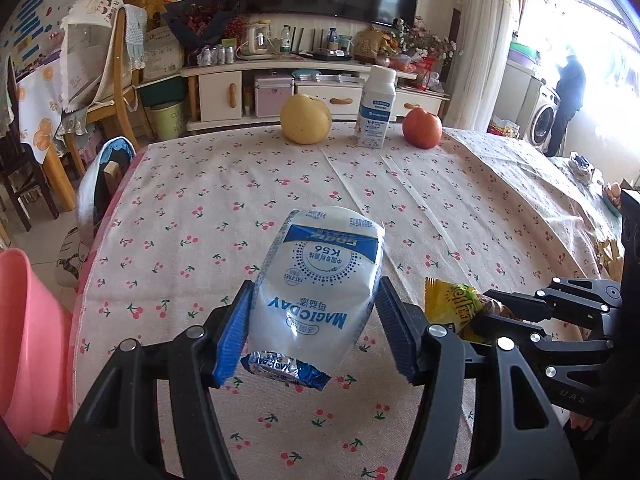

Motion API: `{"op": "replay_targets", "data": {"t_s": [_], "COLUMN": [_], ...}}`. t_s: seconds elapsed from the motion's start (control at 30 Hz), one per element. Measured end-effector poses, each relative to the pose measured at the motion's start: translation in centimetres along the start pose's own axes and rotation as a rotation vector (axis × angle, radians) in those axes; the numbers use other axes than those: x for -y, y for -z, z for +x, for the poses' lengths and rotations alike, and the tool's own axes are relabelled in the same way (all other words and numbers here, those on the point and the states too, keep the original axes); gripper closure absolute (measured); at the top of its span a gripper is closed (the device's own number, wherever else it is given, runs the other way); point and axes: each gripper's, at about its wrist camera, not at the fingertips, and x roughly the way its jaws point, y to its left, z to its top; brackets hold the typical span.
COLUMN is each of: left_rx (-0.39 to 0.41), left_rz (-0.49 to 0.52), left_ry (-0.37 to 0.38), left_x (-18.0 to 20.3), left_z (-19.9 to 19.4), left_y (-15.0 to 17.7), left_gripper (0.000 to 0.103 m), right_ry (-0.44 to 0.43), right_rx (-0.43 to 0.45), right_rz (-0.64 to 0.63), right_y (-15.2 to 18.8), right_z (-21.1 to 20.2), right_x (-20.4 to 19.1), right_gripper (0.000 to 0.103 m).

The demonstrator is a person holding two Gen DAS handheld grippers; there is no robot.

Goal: Collect trash
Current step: 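Carry both items over the pink bucket and open both grippers to drop them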

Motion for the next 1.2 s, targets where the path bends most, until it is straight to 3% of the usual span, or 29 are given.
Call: {"op": "replay_targets", "data": {"t_s": [0.63,0.87,1.2], "left_rx": [0.135,0.197,0.234], "left_rz": [-0.273,-0.419,-0.656], "left_ry": [-0.186,-0.270,-0.446], "left_x": [-9.1,-14.1,-23.4], "left_z": [-5.7,-8.6,-12.5], "left_y": [-0.9,-0.2,2.6], "left_gripper": [0.041,0.041,0.041], "right_ry": [-0.040,-0.128,-0.259], "right_rx": [0.046,0.067,0.082], "right_rz": [0.027,-0.002,-0.105], "right_y": [-4.1,-7.4,-12.7], "right_z": [-0.4,0.8,3.8], "right_x": [-4.7,-9.7,-20.3], "right_gripper": [0.080,0.080,0.080]}}
